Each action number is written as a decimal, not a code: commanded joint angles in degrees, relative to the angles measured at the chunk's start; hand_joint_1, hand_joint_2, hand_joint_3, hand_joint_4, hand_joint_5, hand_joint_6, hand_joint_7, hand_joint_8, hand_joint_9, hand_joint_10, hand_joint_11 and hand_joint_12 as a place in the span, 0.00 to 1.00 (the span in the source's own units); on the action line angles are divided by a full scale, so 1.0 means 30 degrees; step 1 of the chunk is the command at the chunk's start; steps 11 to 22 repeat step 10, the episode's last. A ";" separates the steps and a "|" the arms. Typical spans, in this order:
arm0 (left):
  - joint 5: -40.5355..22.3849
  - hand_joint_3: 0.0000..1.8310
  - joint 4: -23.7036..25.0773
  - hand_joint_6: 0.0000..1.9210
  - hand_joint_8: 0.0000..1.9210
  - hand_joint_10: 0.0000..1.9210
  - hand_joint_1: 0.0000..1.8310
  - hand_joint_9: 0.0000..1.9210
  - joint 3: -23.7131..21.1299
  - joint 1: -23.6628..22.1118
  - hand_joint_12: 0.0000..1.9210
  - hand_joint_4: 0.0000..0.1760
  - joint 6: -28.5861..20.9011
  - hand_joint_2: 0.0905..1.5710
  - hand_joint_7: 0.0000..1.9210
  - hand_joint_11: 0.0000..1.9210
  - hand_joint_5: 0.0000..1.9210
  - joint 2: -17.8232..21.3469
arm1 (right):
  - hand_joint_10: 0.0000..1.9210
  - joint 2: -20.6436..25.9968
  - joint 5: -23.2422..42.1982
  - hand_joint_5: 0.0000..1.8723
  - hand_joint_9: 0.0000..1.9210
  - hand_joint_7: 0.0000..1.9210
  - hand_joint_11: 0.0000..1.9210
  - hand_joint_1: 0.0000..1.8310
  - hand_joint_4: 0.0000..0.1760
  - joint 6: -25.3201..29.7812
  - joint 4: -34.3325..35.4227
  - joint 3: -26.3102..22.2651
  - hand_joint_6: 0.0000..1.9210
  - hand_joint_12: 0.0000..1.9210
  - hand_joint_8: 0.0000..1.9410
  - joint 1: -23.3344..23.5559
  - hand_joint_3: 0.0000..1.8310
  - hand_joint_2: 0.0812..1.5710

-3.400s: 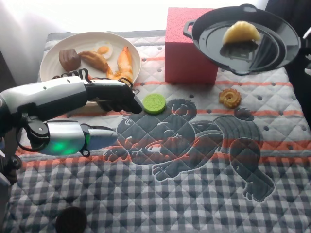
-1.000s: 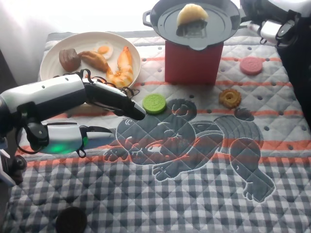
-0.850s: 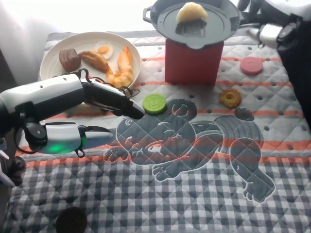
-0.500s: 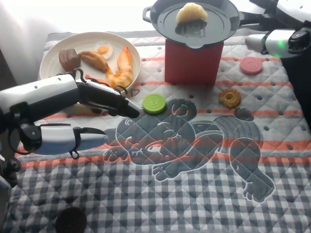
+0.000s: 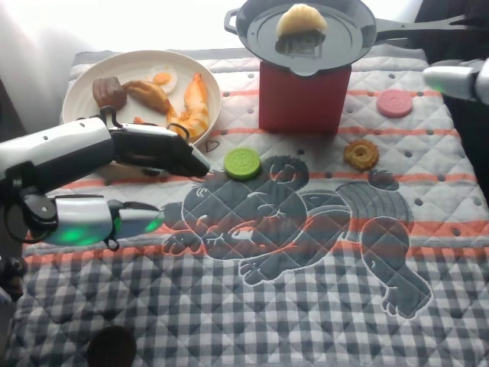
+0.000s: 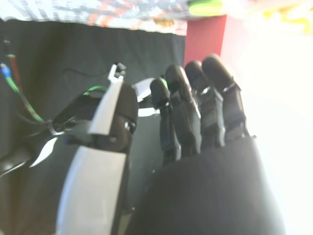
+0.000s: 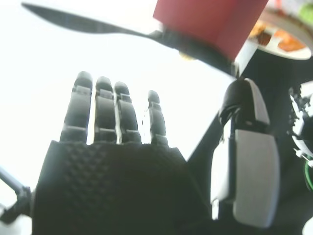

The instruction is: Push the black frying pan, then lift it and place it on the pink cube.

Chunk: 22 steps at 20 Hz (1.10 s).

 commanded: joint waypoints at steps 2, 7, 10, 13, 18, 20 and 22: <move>-0.2780 0.00 -0.0815 0.34 0.00 0.45 0.55 0.04 -0.0177 0.0140 0.66 0.00 0.0125 0.82 0.26 0.00 0.17 0.0421 | 0.00 0.1137 0.4576 0.00 0.00 0.00 0.00 0.27 0.74 0.0018 -0.0919 -0.1238 0.00 0.00 0.00 -0.0454 0.00 0.66; -0.4271 0.00 -0.1898 0.30 0.01 0.46 0.51 0.07 -0.0515 0.0809 0.75 0.00 0.0543 0.81 0.26 0.00 0.17 0.1011 | 0.00 0.3540 0.8992 0.00 0.00 0.00 0.00 0.34 0.92 0.0019 -0.1125 -0.3719 0.00 0.00 0.00 -0.3411 0.00 0.69; -0.5767 0.01 -0.2891 0.33 0.00 0.37 0.36 0.00 -0.0670 0.1416 0.66 0.00 0.0555 0.85 0.15 0.00 0.02 0.1496 | 0.00 0.4437 1.1410 0.00 0.00 0.00 0.00 0.28 0.57 0.0027 -0.0875 -0.4714 0.00 0.00 0.00 -0.5133 0.00 0.70; -0.5767 0.01 -0.2891 0.33 0.00 0.37 0.36 0.00 -0.0670 0.1416 0.66 0.00 0.0555 0.85 0.15 0.00 0.02 0.1496 | 0.00 0.4437 1.1410 0.00 0.00 0.00 0.00 0.28 0.57 0.0027 -0.0875 -0.4714 0.00 0.00 0.00 -0.5133 0.00 0.70; -0.5767 0.01 -0.2891 0.33 0.00 0.37 0.36 0.00 -0.0670 0.1416 0.66 0.00 0.0555 0.85 0.15 0.00 0.02 0.1496 | 0.00 0.4437 1.1410 0.00 0.00 0.00 0.00 0.28 0.57 0.0027 -0.0875 -0.4714 0.00 0.00 0.00 -0.5133 0.00 0.70; -0.5767 0.01 -0.2891 0.33 0.00 0.37 0.36 0.00 -0.0670 0.1416 0.66 0.00 0.0555 0.85 0.15 0.00 0.02 0.1496 | 0.00 0.4437 1.1410 0.00 0.00 0.00 0.00 0.28 0.57 0.0027 -0.0875 -0.4714 0.00 0.00 0.00 -0.5133 0.00 0.70; -0.5767 0.01 -0.2891 0.33 0.00 0.37 0.36 0.00 -0.0670 0.1416 0.66 0.00 0.0555 0.85 0.15 0.00 0.02 0.1496 | 0.00 0.4437 1.1410 0.00 0.00 0.00 0.00 0.28 0.57 0.0027 -0.0875 -0.4714 0.00 0.00 0.00 -0.5133 0.00 0.70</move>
